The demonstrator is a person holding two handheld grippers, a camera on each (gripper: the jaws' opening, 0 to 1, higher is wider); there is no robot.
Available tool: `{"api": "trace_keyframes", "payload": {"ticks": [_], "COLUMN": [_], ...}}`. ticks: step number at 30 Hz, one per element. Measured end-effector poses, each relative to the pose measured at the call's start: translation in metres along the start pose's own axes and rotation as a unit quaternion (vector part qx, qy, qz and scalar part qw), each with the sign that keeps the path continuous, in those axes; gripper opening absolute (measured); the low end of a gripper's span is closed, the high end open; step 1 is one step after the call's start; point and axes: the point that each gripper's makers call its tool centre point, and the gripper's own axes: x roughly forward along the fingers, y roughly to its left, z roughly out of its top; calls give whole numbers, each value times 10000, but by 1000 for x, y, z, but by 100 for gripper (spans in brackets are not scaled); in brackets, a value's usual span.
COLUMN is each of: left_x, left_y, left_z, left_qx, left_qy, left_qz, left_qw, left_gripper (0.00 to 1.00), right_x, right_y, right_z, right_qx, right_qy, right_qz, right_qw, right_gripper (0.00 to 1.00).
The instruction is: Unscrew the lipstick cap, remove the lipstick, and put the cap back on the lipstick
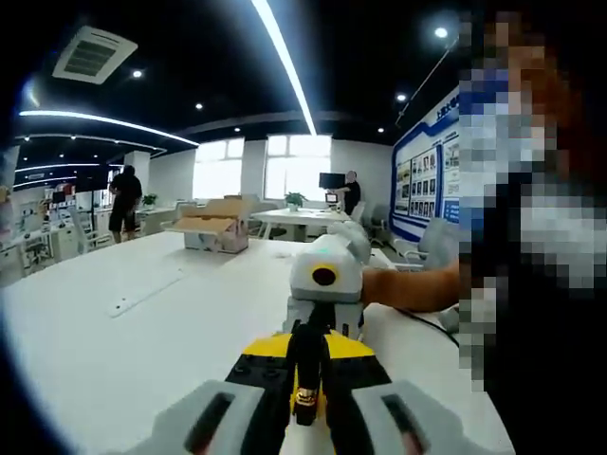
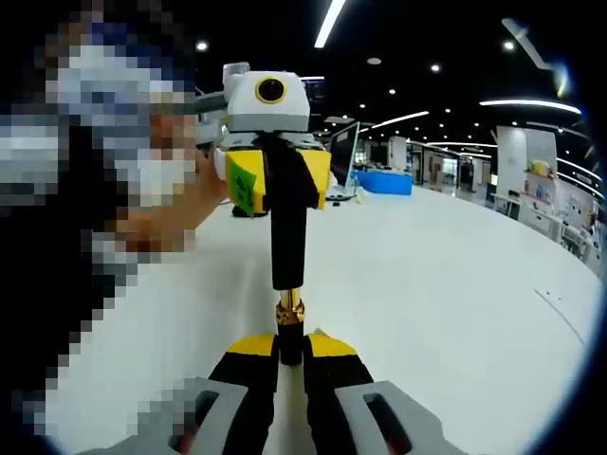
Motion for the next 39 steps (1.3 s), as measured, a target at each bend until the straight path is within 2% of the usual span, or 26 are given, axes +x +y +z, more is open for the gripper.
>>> {"api": "trace_keyframes", "payload": {"ticks": [9,27,32,39], "left_x": [2,4,6,6], "left_y": [-1,-4,-6,-6], "left_z": [-14,-15,-15,-15], "left_qx": [-138,-173,-172,-155], "left_qy": [2,-65,-79,-56], "left_qz": [-64,-166,-211,-208], "left_qw": [9999,9997,9996,9996], "left_gripper": [13,13,13,13], "right_x": [0,0,-3,-4], "right_y": [-2,1,-6,-6], "right_z": [0,0,9,12], "right_qx": [-8,-12,221,190], "right_qy": [1,46,-188,-269], "right_qz": [6,3,-36,-24], "right_qw": [10000,10000,9996,9995], "right_gripper": [10,10,20,17]}}
